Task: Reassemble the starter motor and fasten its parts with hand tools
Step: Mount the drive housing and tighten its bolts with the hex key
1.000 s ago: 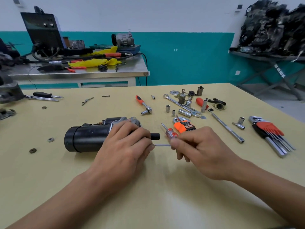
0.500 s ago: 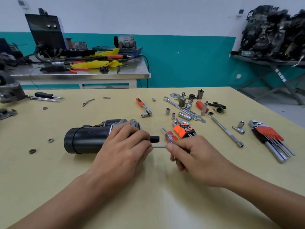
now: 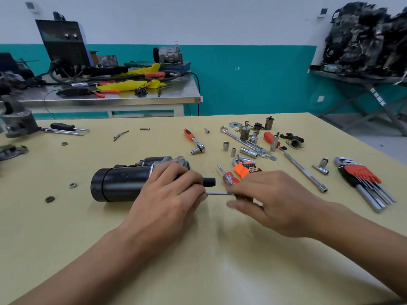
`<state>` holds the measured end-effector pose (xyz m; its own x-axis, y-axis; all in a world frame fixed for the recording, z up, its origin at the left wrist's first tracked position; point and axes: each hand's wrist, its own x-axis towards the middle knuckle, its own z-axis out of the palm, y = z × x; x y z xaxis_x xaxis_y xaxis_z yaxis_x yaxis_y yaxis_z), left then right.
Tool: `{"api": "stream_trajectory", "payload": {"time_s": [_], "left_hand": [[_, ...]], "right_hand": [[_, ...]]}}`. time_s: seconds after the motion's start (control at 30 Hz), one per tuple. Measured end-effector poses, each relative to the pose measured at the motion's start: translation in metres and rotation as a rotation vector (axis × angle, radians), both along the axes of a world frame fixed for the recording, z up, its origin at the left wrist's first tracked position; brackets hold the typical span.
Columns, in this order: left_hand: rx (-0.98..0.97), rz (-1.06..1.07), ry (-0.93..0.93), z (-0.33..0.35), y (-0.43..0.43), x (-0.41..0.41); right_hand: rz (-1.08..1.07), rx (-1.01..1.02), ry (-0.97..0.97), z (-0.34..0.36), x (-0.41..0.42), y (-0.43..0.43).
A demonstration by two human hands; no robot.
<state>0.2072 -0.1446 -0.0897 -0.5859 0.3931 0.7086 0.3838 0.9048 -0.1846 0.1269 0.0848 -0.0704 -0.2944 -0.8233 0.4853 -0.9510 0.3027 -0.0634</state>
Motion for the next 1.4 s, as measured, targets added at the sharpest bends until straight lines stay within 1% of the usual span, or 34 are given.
{"api": "stream_trajectory", "payload": {"time_s": [0.03,0.1,0.13,0.17,0.2,0.23,0.27,0.3,0.33,0.37,0.4,0.43,0.5,0.53,0.57,0.63,0.7,0.77,0.8,0.83,0.87,0.93,1.0,1.03,1.07,1.1,1.13,1.17,1.2,1.27,1.3,1.33,1.4], "left_hand": [[0.010,-0.004,0.000,0.000,0.000,0.000],[0.016,-0.005,-0.001,0.000,0.000,0.000],[0.010,-0.004,-0.001,0.001,0.000,0.000],[0.006,-0.005,-0.001,0.001,0.000,0.000],[0.004,-0.007,-0.001,0.001,0.000,0.000],[0.005,-0.008,0.001,0.001,0.000,0.000],[0.008,-0.006,0.004,0.001,-0.001,-0.001],[0.009,-0.004,0.006,0.000,-0.001,-0.001],[0.008,-0.005,0.007,0.000,-0.001,-0.001],[0.006,-0.008,0.006,-0.001,-0.001,-0.001],[0.004,-0.012,0.005,-0.001,-0.001,-0.001],[0.006,-0.015,0.001,-0.001,-0.001,-0.001],[0.018,-0.017,-0.006,0.000,0.000,-0.001],[0.021,-0.014,-0.007,0.000,0.000,-0.001],[0.019,-0.012,-0.009,0.001,0.000,-0.001],[0.011,-0.008,-0.013,0.002,0.000,-0.001],[0.002,-0.003,-0.016,0.002,0.000,-0.001],[-0.002,0.003,-0.012,0.002,0.000,-0.001],[-0.003,0.004,-0.010,0.002,0.000,-0.001],[-0.006,0.004,-0.006,0.001,0.000,-0.001],[-0.008,0.003,-0.002,0.001,0.000,-0.001],[-0.006,-0.001,0.000,0.000,0.000,-0.001],[-0.001,-0.002,0.000,0.000,0.000,-0.001],[-0.001,-0.002,-0.001,0.001,0.000,-0.001],[-0.002,-0.002,-0.004,0.001,0.001,-0.001],[-0.003,-0.003,-0.008,0.001,0.001,-0.001],[-0.003,-0.002,-0.011,0.002,0.001,-0.001],[-0.002,0.000,-0.014,0.002,0.001,0.000],[0.001,0.002,-0.016,0.002,0.001,0.000],[0.004,0.006,-0.015,0.003,0.001,0.000],[0.002,0.008,-0.012,0.003,0.002,0.000],[-0.001,0.008,-0.009,0.002,0.002,0.000],[-0.004,0.004,-0.008,0.002,0.002,0.000]], "right_hand": [[-0.065,-0.111,-0.302,0.000,0.003,-0.009],[-0.259,-0.384,-1.195,0.003,0.006,-0.025],[-0.336,-0.477,-1.542,0.003,0.006,-0.030],[-0.390,-0.496,-1.692,0.003,0.007,-0.032],[-0.408,-0.440,-1.680,0.004,0.008,-0.031],[-0.393,-0.354,-1.494,0.002,0.007,-0.026],[-0.370,-0.265,-1.169,0.000,0.007,-0.020],[-0.346,-0.184,-0.777,0.000,0.007,-0.013],[-0.320,-0.113,-0.427,-0.002,0.005,-0.004],[-0.299,-0.053,-0.225,-0.004,0.004,0.001],[-0.283,-0.018,-0.163,-0.006,0.004,0.002],[-0.262,-0.021,-0.194,-0.007,0.004,0.001],[-0.199,-0.102,-0.392,-0.014,0.008,-0.007],[-0.207,-0.146,-0.448,-0.016,0.010,-0.012],[-0.251,-0.150,-0.413,-0.016,0.012,-0.016],[-0.375,-0.115,-0.177,-0.010,0.014,-0.018],[-0.412,-0.124,0.022,-0.006,0.011,-0.013],[-0.383,-0.076,0.069,-0.002,0.008,-0.010],[-0.364,-0.051,0.049,-0.003,0.007,-0.010],[-0.355,-0.034,-0.014,-0.004,0.007,-0.012],[-0.354,-0.024,-0.123,-0.006,0.008,-0.014],[-0.318,-0.089,-0.456,-0.009,0.011,-0.017],[-0.325,-0.242,-0.948,-0.006,0.015,-0.021],[-0.342,-0.301,-1.230,-0.003,0.018,-0.023],[-0.348,-0.341,-1.463,0.000,0.020,-0.025],[-0.354,-0.360,-1.578,0.003,0.021,-0.026],[-0.347,-0.352,-1.578,0.006,0.020,-0.025],[-0.317,-0.316,-1.424,0.006,0.020,-0.022],[-0.271,-0.235,-1.101,0.005,0.018,-0.017],[-0.188,-0.027,-0.206,0.003,0.012,-0.003],[-0.127,0.029,0.081,0.001,0.009,0.001],[-0.078,0.085,0.208,0.000,0.006,0.005],[-0.012,0.096,0.306,-0.005,-0.003,0.006]]}}
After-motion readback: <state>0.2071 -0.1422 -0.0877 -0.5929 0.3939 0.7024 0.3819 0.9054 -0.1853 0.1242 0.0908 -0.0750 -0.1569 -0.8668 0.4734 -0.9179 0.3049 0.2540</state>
